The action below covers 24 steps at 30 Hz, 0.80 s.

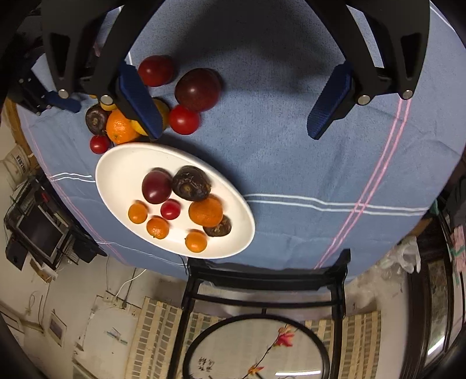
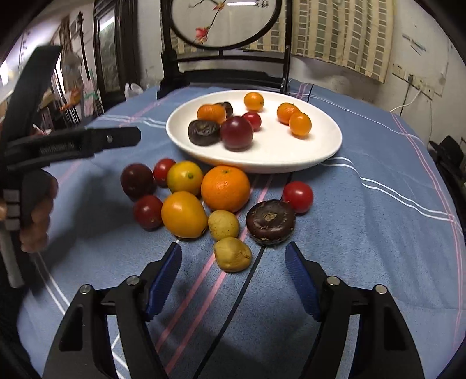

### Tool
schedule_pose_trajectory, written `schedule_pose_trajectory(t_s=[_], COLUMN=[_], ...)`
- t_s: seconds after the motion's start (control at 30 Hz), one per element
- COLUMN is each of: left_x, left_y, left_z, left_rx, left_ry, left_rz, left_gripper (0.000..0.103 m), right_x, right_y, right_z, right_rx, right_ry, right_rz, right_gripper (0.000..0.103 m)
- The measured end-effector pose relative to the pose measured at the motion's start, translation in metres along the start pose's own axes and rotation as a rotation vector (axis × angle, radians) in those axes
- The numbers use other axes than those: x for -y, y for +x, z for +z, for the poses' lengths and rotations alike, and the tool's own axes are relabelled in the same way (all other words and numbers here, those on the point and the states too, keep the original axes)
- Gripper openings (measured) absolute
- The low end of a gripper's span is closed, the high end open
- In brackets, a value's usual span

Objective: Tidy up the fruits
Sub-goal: 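Move both open tools back toward the fruit pile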

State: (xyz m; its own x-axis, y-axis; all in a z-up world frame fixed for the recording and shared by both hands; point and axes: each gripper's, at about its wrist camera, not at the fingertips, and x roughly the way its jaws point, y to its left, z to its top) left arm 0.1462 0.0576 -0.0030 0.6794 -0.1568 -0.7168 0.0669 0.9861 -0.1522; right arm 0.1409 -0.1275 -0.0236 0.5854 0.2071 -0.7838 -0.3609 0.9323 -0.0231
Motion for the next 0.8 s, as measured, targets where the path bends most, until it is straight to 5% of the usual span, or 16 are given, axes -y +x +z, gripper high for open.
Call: schedule_pose_trajectory(t_s=[0.37,0.8], left_x=[0.001,0.011], left_y=[0.005,0.006], left_z=[-0.001,-0.010], left_rx=[-0.029,-0.092], left_ry=[0.016,0.083], left_rz=[-0.018,-0.056], left_gripper=[0.097,0.097], right_x=[-0.004,0.020], right_y=[0.011,0.007], right_z=[-0.003,-0.007], right_rx=[-0.013,-0.011], right_ry=[-0.004,0.055], right_rz=[0.001,0.037], right_gripper=[0.029,0.029])
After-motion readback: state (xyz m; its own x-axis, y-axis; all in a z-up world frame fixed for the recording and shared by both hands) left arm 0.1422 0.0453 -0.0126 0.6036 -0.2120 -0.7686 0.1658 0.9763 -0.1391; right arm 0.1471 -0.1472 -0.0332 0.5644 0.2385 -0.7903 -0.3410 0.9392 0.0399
